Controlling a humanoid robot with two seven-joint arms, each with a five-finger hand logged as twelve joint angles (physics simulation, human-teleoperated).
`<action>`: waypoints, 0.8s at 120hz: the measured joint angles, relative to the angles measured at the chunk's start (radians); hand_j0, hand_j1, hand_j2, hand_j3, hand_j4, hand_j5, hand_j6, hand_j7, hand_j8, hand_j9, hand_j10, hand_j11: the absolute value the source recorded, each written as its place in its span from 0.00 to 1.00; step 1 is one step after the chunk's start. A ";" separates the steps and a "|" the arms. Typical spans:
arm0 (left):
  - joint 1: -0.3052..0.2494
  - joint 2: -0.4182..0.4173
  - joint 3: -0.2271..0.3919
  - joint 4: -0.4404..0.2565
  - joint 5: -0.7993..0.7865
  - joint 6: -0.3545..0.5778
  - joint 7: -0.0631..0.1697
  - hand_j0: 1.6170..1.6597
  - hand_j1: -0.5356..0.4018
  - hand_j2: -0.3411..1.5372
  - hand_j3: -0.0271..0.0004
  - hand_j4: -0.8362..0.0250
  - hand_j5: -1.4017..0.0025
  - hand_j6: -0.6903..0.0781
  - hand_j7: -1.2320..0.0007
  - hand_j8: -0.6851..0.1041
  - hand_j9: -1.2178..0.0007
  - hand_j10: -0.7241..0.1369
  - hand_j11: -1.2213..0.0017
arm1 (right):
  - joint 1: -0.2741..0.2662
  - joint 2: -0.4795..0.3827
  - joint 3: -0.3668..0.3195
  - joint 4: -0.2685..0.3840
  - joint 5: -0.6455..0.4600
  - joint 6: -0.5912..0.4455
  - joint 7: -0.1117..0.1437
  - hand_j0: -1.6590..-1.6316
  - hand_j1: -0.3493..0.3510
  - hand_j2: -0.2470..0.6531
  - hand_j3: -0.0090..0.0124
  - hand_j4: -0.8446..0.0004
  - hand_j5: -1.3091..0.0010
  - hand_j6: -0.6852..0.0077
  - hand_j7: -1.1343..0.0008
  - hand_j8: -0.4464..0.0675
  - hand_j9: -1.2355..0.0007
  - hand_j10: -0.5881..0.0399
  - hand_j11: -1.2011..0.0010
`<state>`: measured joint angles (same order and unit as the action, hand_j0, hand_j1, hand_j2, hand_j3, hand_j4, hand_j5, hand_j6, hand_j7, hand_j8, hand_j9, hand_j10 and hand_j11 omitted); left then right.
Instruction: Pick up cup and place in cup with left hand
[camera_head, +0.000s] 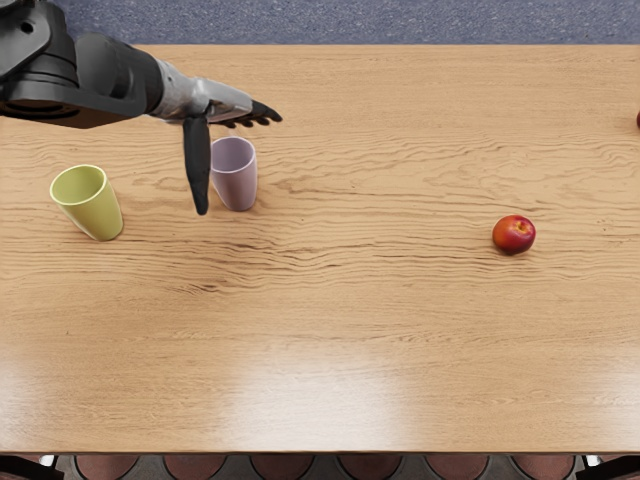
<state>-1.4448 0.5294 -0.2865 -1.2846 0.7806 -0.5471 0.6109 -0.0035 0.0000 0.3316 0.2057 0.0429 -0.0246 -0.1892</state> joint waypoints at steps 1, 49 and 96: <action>-0.001 -0.002 0.003 0.000 0.007 0.003 0.000 0.96 0.94 0.18 0.99 0.97 1.00 0.89 1.00 0.87 1.00 0.84 1.00 | 0.000 0.000 0.000 0.000 0.000 0.000 0.000 0.04 0.05 0.27 0.42 0.96 0.97 0.94 0.96 0.81 0.97 0.89 0.97; 0.001 -0.103 0.097 0.153 0.154 0.164 0.000 0.96 0.94 0.18 0.99 0.97 1.00 0.89 1.00 0.86 1.00 0.84 1.00 | 0.000 0.000 0.000 0.000 0.000 0.000 -0.001 0.04 0.05 0.27 0.42 0.96 0.97 0.94 0.96 0.81 0.97 0.89 0.97; 0.009 -0.263 0.110 0.358 0.156 0.187 0.000 0.96 0.94 0.18 0.99 0.97 1.00 0.89 1.00 0.86 1.00 0.84 1.00 | 0.000 0.000 0.000 0.000 0.000 0.000 -0.001 0.04 0.05 0.27 0.42 0.96 0.97 0.94 0.96 0.81 0.97 0.89 0.97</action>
<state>-1.4362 0.2661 -0.1762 -0.9267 0.9363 -0.3605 0.6109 -0.0031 0.0000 0.3320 0.2056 0.0429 -0.0246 -0.1899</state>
